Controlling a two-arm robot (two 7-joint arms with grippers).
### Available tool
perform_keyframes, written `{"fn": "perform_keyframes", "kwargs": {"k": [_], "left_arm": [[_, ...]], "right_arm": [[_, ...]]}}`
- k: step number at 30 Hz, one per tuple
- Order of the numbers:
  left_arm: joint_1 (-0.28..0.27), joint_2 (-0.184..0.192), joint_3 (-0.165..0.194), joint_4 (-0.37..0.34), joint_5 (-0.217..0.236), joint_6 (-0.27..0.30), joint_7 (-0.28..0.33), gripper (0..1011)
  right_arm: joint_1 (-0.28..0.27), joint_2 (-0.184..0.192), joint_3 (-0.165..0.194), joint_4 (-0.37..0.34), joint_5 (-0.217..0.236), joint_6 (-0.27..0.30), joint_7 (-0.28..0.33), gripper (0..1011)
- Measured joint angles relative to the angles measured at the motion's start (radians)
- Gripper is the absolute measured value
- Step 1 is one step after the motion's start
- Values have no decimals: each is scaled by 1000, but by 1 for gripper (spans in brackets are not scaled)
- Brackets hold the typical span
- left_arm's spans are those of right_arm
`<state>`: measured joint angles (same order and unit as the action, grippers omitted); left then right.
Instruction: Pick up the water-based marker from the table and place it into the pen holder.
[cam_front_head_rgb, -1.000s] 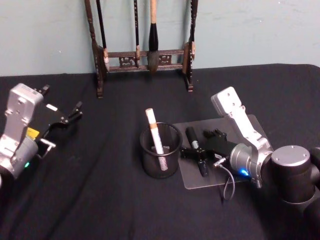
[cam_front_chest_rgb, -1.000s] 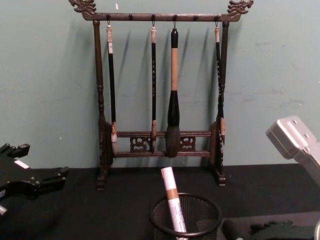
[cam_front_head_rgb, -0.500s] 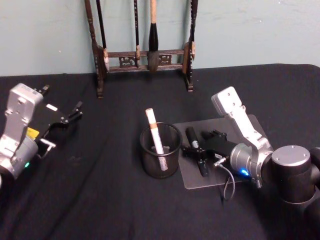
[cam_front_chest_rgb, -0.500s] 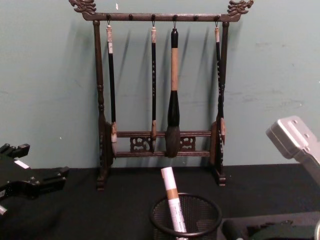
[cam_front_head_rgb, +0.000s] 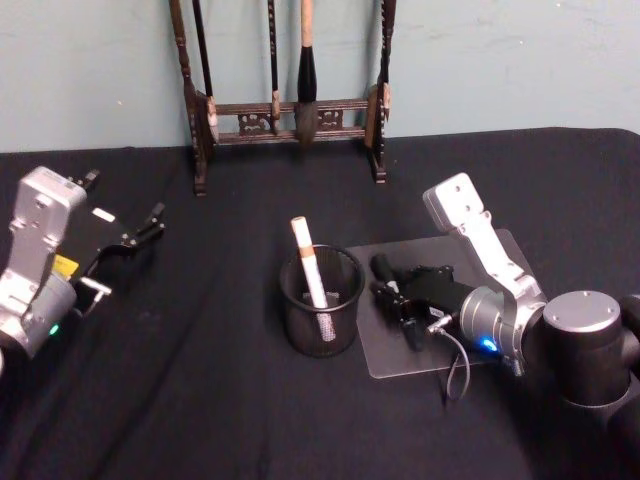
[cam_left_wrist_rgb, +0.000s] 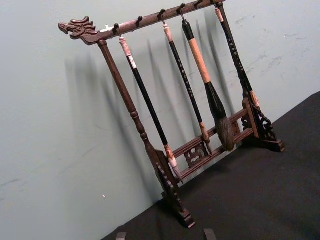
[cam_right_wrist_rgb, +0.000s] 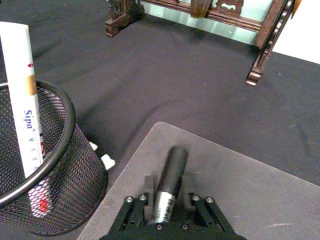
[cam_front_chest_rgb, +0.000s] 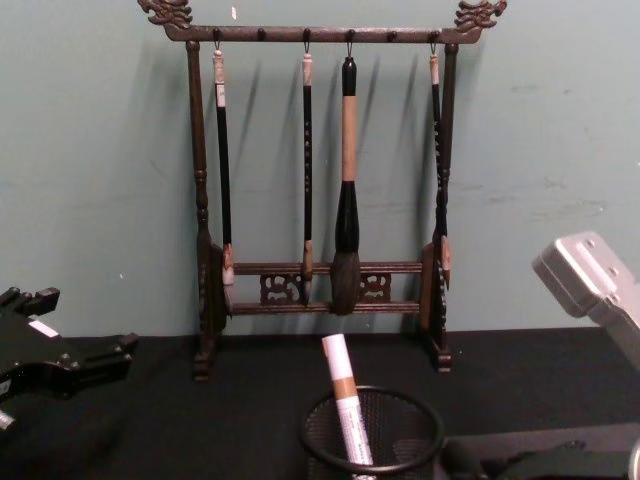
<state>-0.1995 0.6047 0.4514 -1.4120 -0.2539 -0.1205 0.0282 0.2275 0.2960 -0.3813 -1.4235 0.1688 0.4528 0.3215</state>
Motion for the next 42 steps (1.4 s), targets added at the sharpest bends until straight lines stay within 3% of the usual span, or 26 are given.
{"fn": "perform_keyframes", "kwargs": {"k": [5,18,27,28,31,37,42], "left_arm": [[0,0,0,0,0,0,0,1001],[0,0,0,0,0,0,0,1001],[0,0,0,0,0,0,0,1001],[0,0,0,0,0,0,0,1001],[0,0,0,0,0,0,0,1001],[0,0,0,0,0,0,0,1001],[0,0,0,0,0,0,0,1001]], "right_arm": [[0,0,0,0,0,0,0,244],[-2,1,11,1,11,-21,11,239],[-21,10,64,-7,74,-232,44,239],[-21,10,64,-7,74,-232,44,239],[-30,8,79,-15,99,-328,51,239],[-37,-12,87,-4,142,-486,78,239],[-33,-35,71,21,173,-606,120,238]]}}
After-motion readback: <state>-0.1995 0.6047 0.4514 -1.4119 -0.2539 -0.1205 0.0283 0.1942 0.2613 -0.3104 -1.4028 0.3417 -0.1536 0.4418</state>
